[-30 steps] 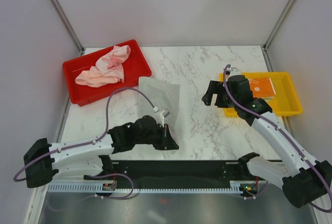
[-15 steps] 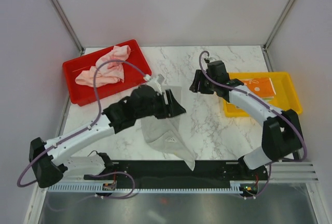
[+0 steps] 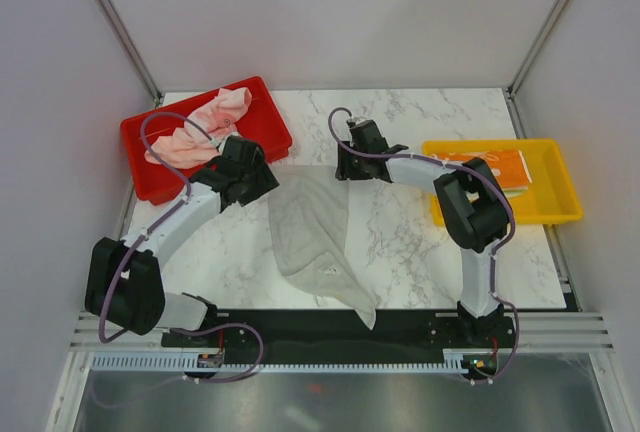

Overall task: Fold and stack the towels
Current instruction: Flatten out the crumpled towel

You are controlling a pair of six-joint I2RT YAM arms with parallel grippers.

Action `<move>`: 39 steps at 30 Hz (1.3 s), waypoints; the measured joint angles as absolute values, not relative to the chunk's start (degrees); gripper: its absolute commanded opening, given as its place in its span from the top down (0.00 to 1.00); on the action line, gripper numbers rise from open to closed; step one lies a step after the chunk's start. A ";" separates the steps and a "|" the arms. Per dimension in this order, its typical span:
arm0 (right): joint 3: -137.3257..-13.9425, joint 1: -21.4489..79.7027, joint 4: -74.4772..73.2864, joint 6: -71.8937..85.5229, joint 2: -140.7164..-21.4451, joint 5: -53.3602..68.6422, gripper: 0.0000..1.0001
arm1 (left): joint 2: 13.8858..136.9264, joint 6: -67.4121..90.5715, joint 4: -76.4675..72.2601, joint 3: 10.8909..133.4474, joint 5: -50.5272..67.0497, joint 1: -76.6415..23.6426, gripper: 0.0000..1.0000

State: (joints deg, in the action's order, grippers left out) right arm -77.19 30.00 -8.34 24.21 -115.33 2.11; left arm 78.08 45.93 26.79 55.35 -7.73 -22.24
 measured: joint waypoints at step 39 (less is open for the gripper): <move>-62.87 30.35 -7.55 11.42 -103.37 -3.66 1.00 | 92.53 40.77 20.51 57.52 -2.50 -17.50 0.36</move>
State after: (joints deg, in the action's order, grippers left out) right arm -62.87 30.35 -7.55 11.42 -103.37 -3.66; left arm 92.53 40.77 20.51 57.52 -2.50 -17.50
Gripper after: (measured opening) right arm 0.010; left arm 0.646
